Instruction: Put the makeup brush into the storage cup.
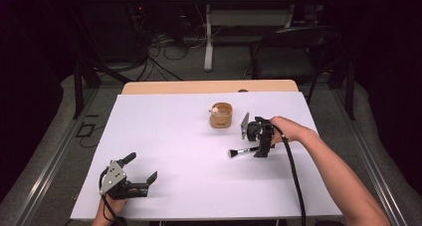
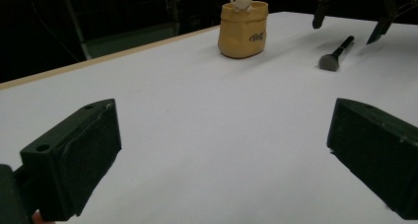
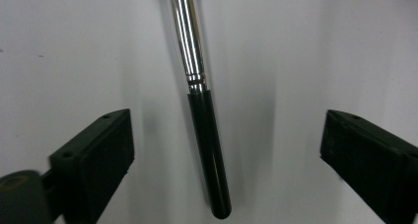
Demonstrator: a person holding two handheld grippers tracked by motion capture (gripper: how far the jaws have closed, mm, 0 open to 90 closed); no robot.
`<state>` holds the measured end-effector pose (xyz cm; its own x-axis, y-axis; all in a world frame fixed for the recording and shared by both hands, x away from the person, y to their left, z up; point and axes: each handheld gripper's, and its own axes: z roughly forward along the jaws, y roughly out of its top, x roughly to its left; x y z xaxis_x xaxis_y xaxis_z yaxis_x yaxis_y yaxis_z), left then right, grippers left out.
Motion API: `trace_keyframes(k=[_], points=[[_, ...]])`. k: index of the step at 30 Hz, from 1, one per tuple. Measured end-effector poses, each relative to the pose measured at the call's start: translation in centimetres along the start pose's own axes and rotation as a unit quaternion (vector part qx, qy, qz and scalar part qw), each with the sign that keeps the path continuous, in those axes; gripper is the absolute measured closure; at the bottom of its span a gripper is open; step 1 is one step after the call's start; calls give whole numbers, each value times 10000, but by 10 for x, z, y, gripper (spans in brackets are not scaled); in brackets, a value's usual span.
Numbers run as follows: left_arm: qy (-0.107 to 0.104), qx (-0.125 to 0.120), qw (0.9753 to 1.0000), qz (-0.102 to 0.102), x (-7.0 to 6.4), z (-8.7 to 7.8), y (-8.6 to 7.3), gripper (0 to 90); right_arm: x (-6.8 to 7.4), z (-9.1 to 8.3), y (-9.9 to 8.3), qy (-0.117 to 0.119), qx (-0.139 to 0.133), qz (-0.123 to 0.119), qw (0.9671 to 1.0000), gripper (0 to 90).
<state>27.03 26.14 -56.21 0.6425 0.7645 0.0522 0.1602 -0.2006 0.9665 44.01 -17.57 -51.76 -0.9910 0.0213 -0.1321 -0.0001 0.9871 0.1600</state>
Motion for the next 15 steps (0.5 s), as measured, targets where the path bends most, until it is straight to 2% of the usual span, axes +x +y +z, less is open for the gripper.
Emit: trace_keyframes(k=[2,3,4,6,7,8,9,11,12,13,15], points=[[-3,-2,10000,-7,0,0,0,0,0,0,1,-31,-43,-34,10000,128],[6,9,10000,-9,0,0,0,0,0,0,2,-4,-52,-8,10000,207],[6,9,10000,-9,0,0,0,0,0,0,2,-4,-52,-8,10000,207],[-4,4,10000,-7,0,0,0,0,1,1,3,66,35,-87,9999,278],[-3,5,10000,-9,0,0,0,0,2,2,4,109,93,-125,9998,371],[-6,10,10000,0,0,0,0,0,2,2,4,109,93,-125,9998,371],[0,11,10000,0,0,0,0,0,2,2,5,71,169,-243,9995,443],[-2,14,10000,-2,0,0,0,0,3,1,6,126,220,-271,9993,468],[13,21,10000,-4,0,0,0,0,4,2,8,121,286,-379,9988,533],[19,27,10000,1,0,0,0,0,5,2,9,139,322,-406,9986,562],[17,37,10000,0,0,0,0,0,5,3,10,120,378,-439,9982,585]])
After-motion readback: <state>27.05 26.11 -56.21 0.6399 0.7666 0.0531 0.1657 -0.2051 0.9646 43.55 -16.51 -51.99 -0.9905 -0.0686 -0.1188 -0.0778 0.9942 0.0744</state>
